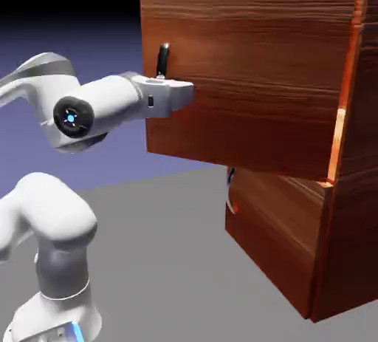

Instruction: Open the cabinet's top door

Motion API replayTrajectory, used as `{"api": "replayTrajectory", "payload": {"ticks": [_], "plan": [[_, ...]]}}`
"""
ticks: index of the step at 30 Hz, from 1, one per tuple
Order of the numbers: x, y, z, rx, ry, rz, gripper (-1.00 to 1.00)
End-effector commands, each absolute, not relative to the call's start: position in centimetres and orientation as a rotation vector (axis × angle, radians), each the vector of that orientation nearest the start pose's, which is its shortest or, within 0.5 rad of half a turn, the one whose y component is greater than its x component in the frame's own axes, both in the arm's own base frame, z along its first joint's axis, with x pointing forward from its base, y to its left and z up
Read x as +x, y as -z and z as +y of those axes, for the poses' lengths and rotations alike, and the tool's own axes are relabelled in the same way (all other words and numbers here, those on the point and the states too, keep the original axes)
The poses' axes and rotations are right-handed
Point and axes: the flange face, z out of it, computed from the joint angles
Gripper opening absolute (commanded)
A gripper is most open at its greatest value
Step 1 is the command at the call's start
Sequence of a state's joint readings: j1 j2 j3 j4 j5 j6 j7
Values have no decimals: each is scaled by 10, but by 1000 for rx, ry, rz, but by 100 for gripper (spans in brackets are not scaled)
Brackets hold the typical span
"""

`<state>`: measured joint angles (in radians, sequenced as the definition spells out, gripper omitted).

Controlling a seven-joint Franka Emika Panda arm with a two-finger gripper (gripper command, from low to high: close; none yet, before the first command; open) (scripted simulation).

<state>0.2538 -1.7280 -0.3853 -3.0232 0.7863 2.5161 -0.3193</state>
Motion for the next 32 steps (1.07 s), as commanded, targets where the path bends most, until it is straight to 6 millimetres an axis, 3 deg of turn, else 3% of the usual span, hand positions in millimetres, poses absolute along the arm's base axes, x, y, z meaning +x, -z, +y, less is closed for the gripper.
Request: {"api": "replayTrajectory", "payload": {"ticks": [1,8,16,24,31,32], "plan": [[172,-573,-57,-1708,1200,-11,-100],[154,-573,-111,-1677,1092,-132,-100],[142,-573,-198,-1619,924,-313,-100],[149,-573,-279,-1554,767,-470,-100],[164,-573,-337,-1500,649,-581,-100],[164,-573,-337,-1500,649,-581,100]]}}
